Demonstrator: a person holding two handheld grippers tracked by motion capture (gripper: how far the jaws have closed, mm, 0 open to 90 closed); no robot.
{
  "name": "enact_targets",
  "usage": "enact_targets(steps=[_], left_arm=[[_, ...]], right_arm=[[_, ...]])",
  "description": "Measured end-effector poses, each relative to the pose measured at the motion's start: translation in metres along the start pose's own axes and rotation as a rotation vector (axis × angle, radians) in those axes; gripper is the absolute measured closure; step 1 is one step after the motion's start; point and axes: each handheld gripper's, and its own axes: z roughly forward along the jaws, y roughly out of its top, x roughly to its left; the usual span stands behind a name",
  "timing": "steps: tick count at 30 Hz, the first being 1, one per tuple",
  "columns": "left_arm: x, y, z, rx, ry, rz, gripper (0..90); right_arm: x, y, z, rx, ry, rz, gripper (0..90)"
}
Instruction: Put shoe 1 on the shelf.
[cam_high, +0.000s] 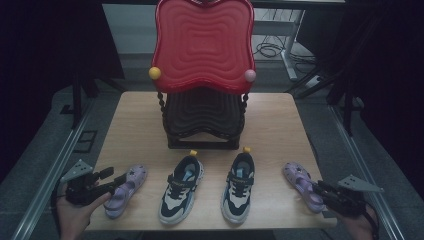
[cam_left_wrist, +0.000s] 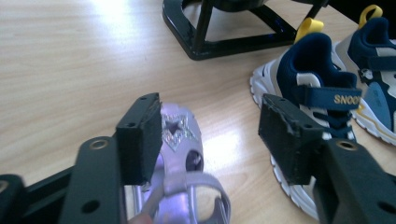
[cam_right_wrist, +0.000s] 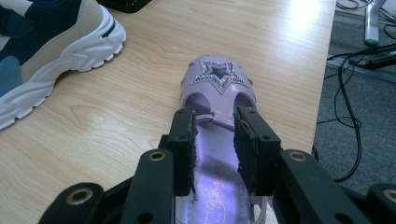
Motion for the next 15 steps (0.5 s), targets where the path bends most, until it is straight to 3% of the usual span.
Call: enact_targets(steps=[15], left_arm=[[-0.005, -0.035, -0.006, 0.095, -0.006, -0.041, 52.9]], right_arm=[[0.004, 0.001, 0.004, 0.01, -0.007, -0.004, 66.7]])
